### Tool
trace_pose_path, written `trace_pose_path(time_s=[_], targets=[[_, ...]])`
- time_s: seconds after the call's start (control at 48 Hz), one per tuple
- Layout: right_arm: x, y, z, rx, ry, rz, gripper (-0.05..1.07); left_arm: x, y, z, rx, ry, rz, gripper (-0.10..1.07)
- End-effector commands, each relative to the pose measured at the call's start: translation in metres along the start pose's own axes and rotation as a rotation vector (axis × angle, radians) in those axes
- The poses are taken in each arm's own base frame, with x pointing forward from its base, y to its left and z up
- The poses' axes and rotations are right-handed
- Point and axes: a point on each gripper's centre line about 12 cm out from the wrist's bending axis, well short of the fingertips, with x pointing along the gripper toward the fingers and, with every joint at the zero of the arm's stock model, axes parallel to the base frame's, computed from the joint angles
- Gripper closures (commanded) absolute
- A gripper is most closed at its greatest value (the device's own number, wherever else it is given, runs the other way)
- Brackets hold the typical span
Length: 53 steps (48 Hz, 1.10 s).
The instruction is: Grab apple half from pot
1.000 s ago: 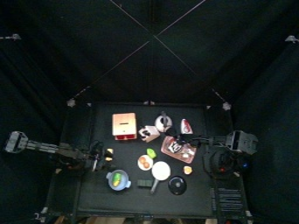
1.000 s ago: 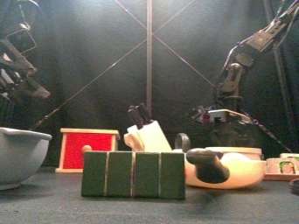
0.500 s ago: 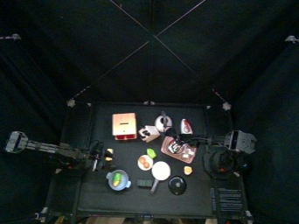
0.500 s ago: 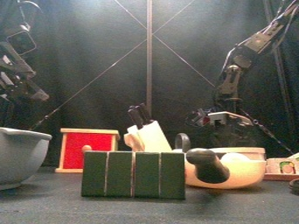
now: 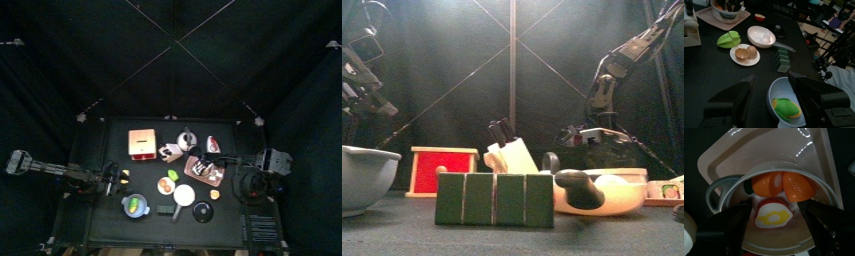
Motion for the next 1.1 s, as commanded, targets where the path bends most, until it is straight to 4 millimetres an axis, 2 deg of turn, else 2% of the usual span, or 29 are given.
trace_pose_path(time_s=[0.0,0.396,0.5,0.688,0.833,1.083], targets=[[-0.002,0.003,-0.001,-0.004,-0.001,0.004,0.0,0.002,-0.002,0.007,0.006,-0.019,-0.005,0.07],[0.002,0.004,0.0,-0.009,0.007,-0.003,0.01,0.002,-0.002,0.008,0.006,-0.02,-0.006,0.07],[0.003,0.004,-0.001,-0.01,0.01,-0.003,0.06,0.002,-0.002,0.008,0.006,-0.02,-0.006,0.07],[0.003,0.006,0.001,-0.005,0.01,-0.001,0.21,0.002,-0.002,0.008,0.006,-0.02,-0.006,0.07],[-0.002,0.01,0.008,-0.001,-0.01,0.011,0.27,0.002,-0.002,0.007,0.006,-0.02,-0.006,0.07],[-0.024,0.016,0.023,-0.02,-0.027,0.0,0.28,0.002,-0.002,0.007,0.006,-0.018,-0.007,0.07]])
